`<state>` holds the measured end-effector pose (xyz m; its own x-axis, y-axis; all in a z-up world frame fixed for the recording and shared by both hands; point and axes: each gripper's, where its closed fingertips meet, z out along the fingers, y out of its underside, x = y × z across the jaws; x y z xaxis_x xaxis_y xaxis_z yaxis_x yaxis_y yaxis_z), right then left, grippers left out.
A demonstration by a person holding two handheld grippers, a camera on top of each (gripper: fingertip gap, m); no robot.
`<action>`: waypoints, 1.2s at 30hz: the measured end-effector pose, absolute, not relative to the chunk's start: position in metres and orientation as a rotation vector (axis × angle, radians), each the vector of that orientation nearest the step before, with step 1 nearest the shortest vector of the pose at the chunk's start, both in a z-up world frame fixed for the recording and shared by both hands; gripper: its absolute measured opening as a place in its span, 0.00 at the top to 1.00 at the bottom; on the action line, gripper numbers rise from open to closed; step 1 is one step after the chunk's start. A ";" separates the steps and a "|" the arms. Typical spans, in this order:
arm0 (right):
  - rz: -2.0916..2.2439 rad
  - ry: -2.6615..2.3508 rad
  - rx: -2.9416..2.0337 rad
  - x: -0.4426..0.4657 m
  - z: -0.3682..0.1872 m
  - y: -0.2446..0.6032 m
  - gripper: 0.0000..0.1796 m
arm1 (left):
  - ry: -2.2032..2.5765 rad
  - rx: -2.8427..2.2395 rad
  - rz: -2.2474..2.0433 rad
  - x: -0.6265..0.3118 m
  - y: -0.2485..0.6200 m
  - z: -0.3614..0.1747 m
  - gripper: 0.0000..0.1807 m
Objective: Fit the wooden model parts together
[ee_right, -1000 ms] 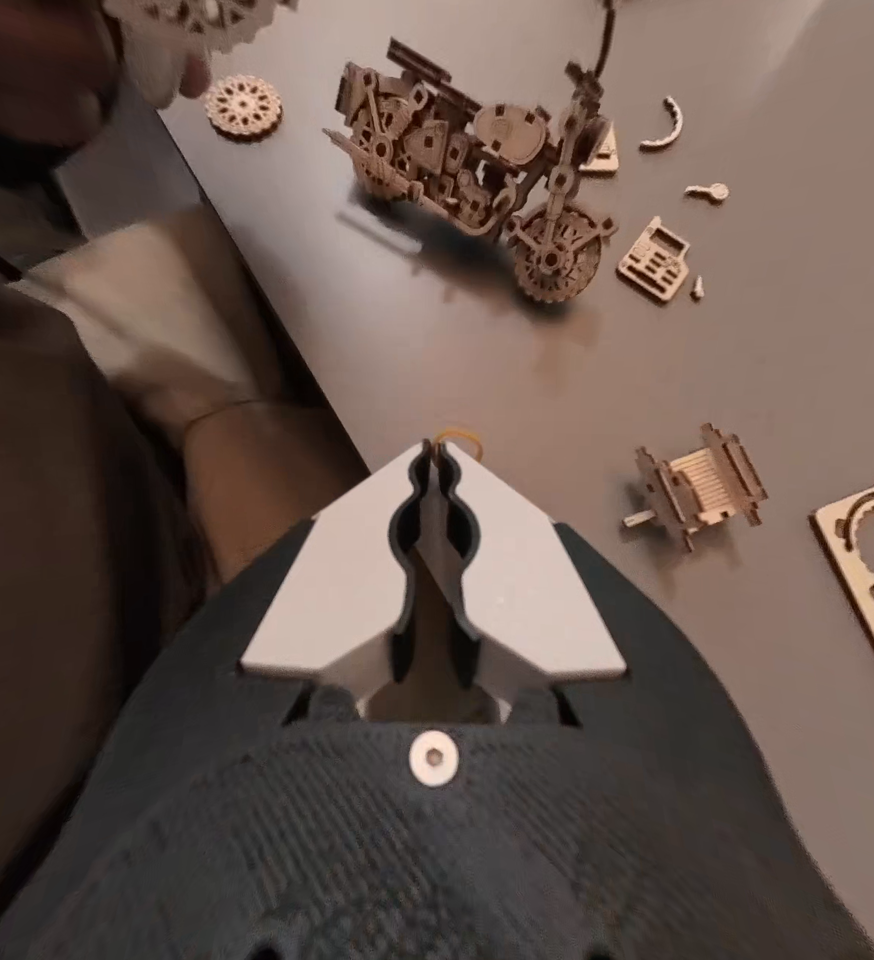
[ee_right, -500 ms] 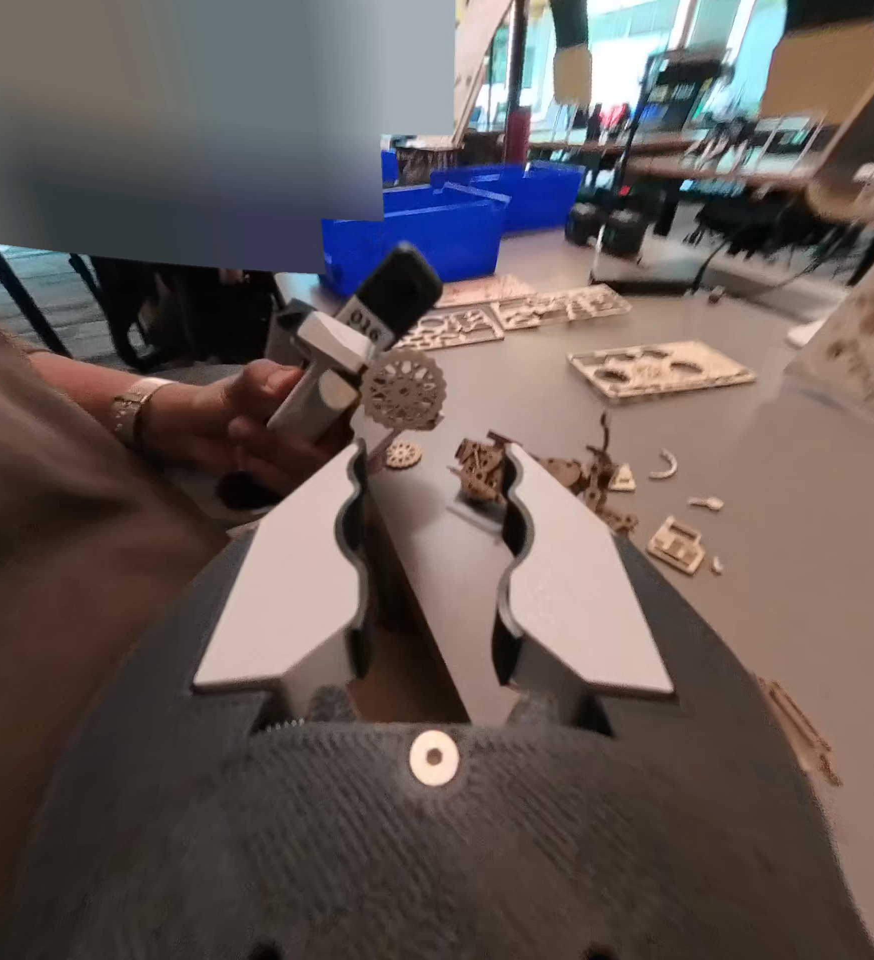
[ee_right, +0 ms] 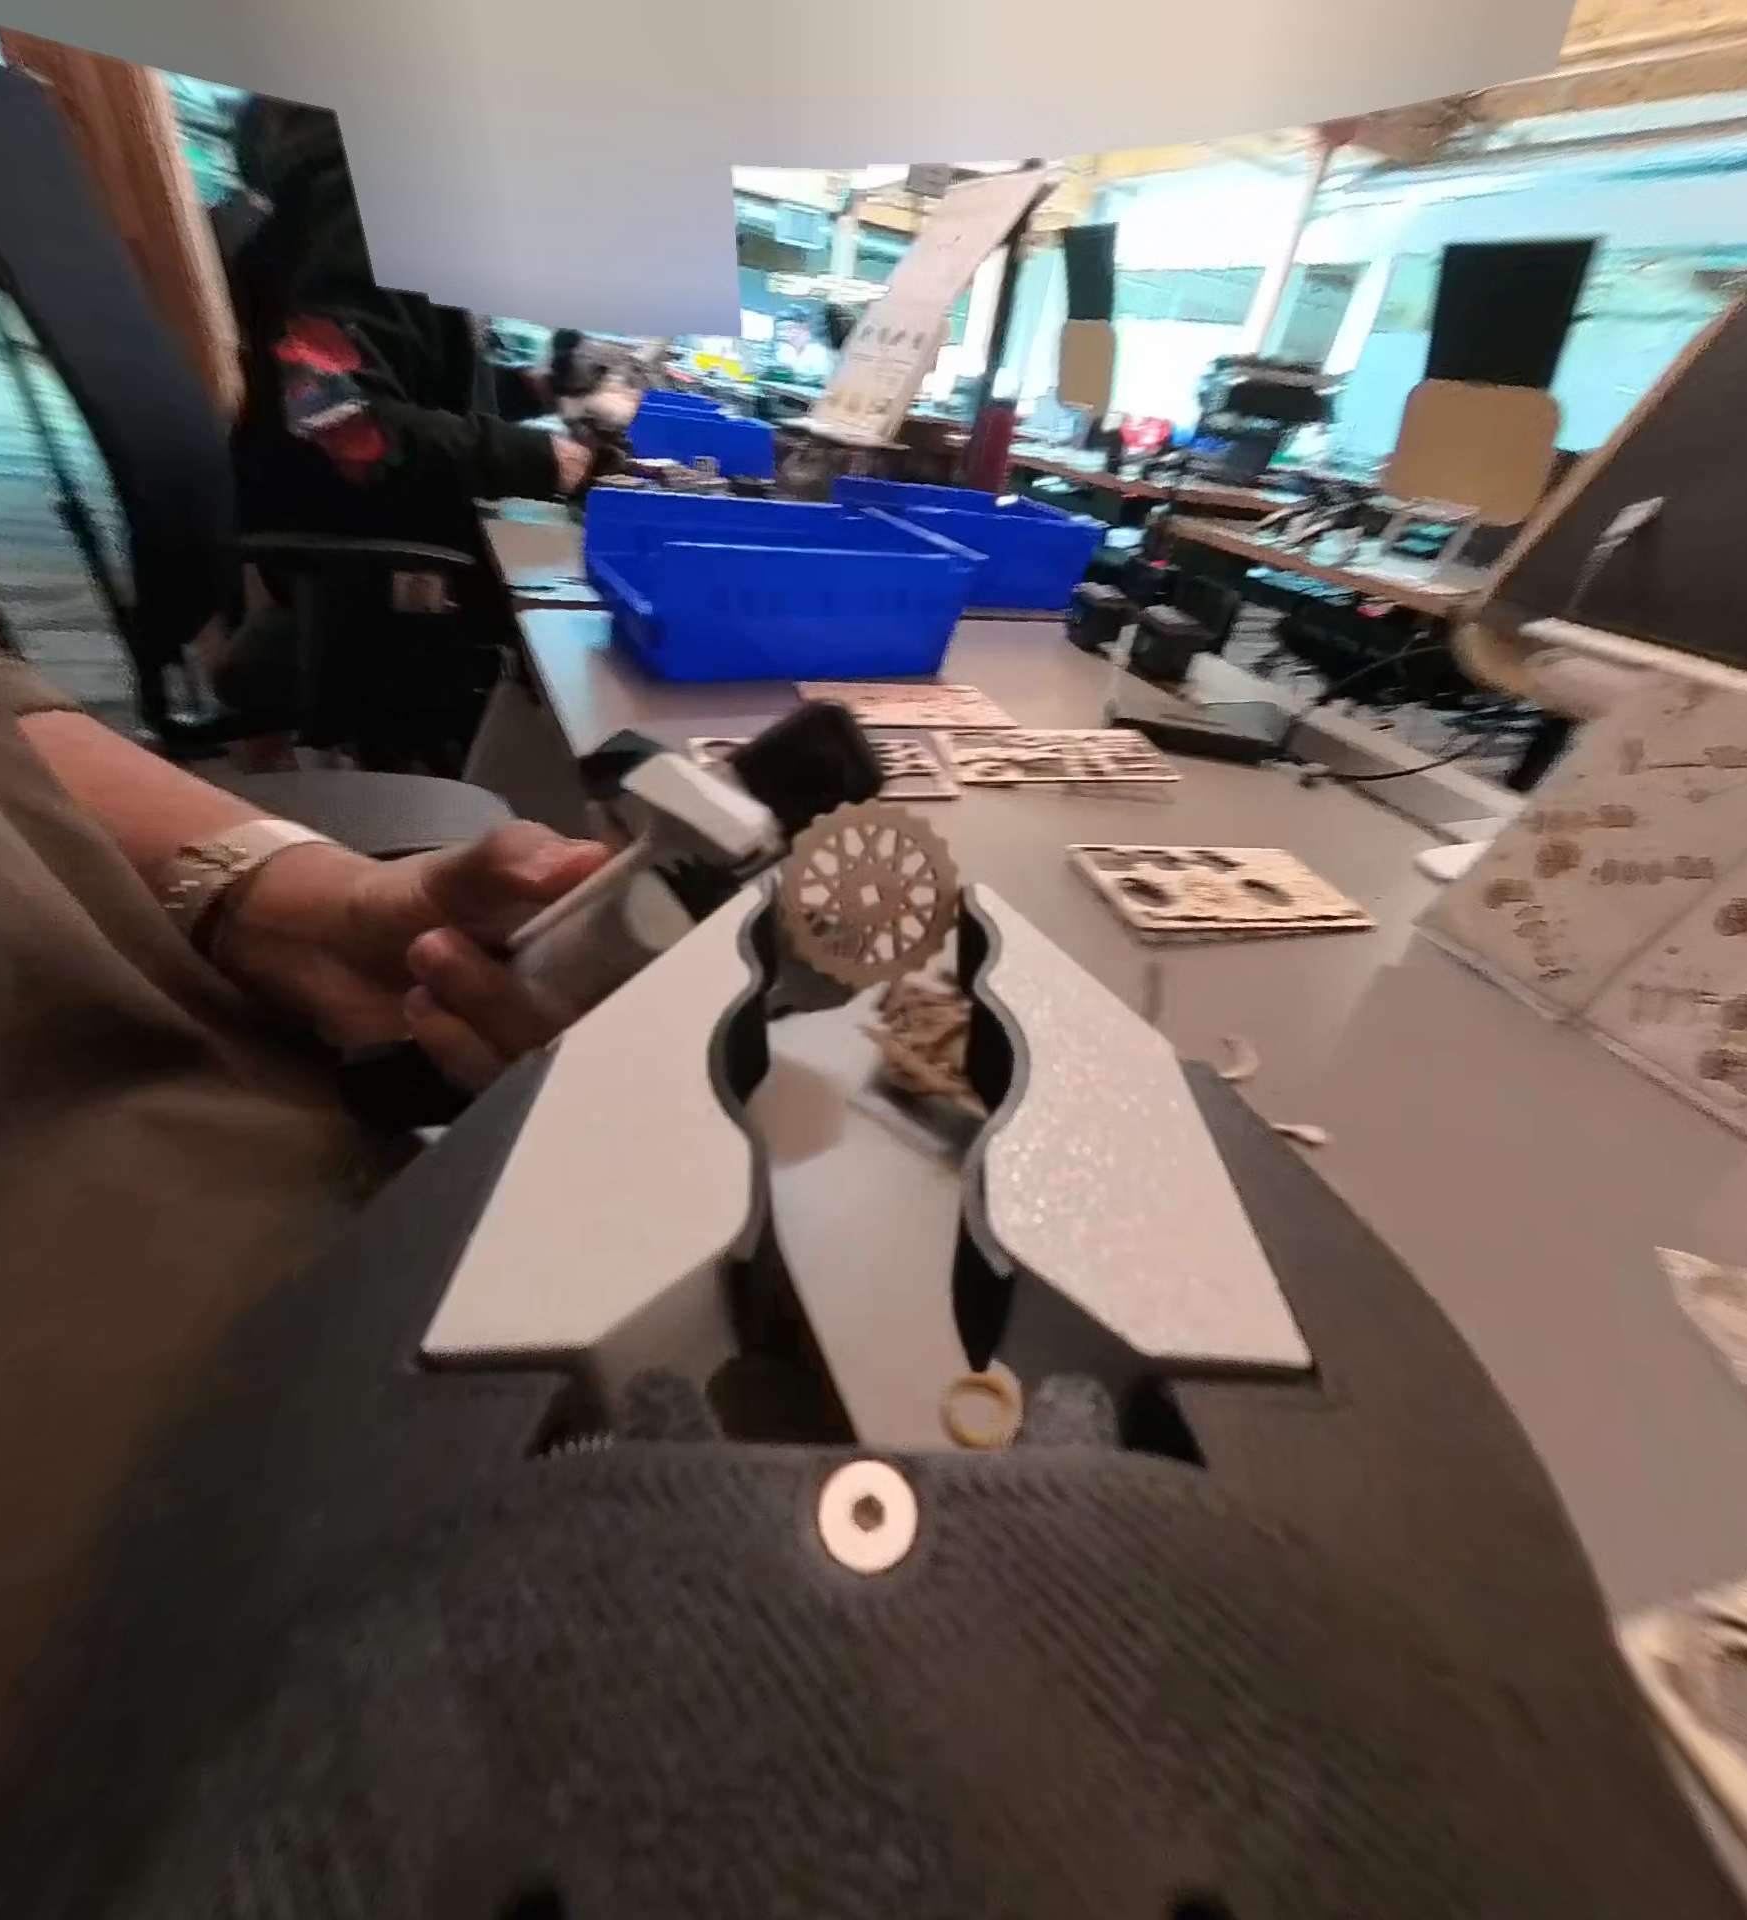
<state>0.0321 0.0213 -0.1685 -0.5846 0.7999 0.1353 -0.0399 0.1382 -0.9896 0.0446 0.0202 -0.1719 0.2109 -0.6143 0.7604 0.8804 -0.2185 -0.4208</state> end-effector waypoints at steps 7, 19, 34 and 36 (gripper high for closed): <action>1.229 -1.843 -1.025 0.031 -0.190 0.099 0.81 | -0.373 -1.722 -0.840 0.032 0.042 -0.239 0.86; 0.819 -2.235 -1.096 0.042 -0.290 0.102 0.81 | -0.495 -2.132 -0.532 0.029 0.081 -0.304 0.90; 0.875 -2.140 -0.971 0.029 -0.274 0.090 0.81 | -0.448 -1.844 -1.044 0.040 0.080 -0.254 0.89; 0.843 -2.132 -0.890 0.028 -0.273 0.084 0.81 | -0.499 -1.738 -1.180 0.039 0.078 -0.248 0.88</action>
